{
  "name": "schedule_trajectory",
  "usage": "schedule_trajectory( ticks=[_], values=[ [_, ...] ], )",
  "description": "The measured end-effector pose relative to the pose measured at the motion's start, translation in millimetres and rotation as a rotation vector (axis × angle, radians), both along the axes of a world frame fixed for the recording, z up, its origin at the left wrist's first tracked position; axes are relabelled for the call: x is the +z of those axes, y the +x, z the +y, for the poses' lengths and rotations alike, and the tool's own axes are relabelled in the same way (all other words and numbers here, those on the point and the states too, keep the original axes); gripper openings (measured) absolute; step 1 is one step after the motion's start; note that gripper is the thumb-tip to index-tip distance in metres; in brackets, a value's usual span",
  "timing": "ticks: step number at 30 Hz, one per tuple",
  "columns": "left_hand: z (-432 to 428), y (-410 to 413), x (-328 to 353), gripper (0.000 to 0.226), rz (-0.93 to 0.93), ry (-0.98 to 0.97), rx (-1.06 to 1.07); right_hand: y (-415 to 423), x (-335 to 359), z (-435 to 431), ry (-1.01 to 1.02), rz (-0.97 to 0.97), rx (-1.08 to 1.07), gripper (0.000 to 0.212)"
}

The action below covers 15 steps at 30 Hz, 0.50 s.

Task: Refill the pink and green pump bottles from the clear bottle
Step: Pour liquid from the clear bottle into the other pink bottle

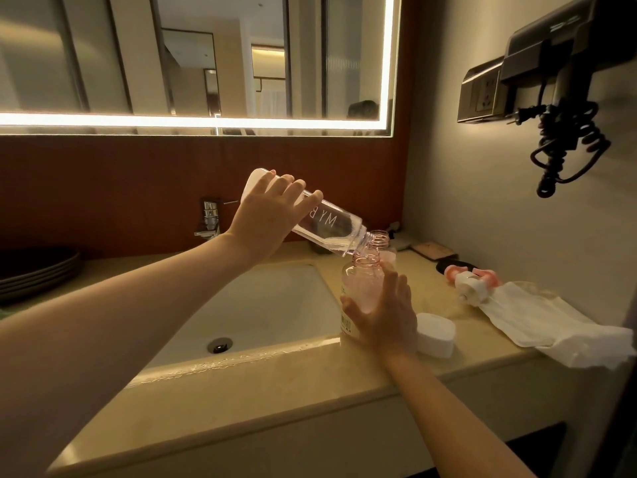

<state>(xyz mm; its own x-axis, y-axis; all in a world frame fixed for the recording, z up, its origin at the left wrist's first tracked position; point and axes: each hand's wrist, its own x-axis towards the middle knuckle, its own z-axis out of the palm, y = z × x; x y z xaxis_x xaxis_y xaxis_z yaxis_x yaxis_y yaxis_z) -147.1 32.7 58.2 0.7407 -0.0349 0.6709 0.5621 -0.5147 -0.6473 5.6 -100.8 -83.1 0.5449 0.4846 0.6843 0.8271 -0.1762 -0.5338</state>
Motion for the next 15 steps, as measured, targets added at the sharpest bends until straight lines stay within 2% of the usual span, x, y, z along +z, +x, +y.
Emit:
schedule_trajectory(
  ticks=[15],
  values=[
    [-8,6,14,0.068,0.021,0.121,-0.036,0,2,-2,-0.024,0.001,-0.002,0.079]
  ],
)
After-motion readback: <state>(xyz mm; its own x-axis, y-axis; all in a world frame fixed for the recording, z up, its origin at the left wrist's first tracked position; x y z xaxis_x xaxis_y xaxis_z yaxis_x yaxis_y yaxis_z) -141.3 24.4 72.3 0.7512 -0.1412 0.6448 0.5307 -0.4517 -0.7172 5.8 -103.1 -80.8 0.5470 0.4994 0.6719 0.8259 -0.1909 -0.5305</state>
